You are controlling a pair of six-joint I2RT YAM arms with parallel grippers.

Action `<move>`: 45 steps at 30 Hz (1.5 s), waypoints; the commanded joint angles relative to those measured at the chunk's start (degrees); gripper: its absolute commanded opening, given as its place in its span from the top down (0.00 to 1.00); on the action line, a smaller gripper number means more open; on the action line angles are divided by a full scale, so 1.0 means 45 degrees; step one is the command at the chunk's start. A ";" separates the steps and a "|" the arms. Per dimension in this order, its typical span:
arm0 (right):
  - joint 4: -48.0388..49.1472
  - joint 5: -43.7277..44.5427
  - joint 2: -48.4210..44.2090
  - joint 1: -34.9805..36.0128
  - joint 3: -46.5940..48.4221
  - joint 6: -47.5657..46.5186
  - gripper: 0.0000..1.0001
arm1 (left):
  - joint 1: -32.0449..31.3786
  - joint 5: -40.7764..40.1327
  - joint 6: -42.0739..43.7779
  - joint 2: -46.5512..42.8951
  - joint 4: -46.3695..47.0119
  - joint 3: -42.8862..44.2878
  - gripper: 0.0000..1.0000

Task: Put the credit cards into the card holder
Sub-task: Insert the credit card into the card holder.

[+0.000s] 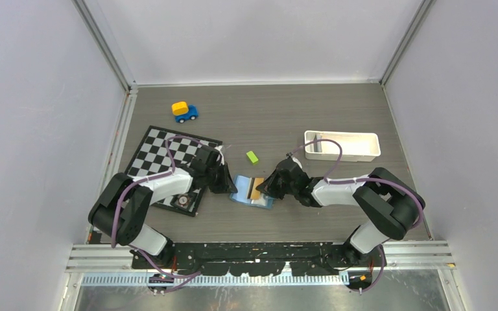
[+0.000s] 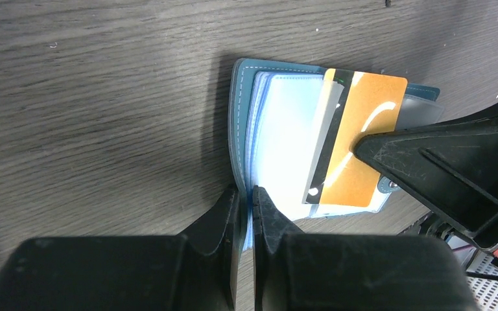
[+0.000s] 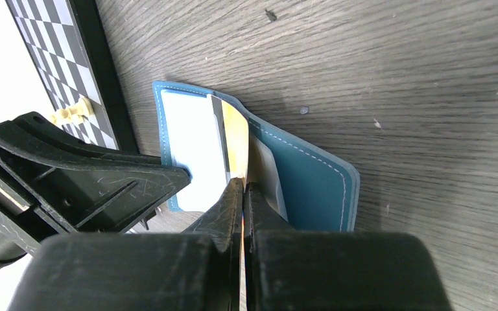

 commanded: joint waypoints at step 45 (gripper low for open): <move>-0.1580 -0.0495 0.1502 0.0262 0.0609 -0.0506 0.81 | -0.0097 0.0787 -0.0188 -0.0435 0.0126 -0.0262 0.91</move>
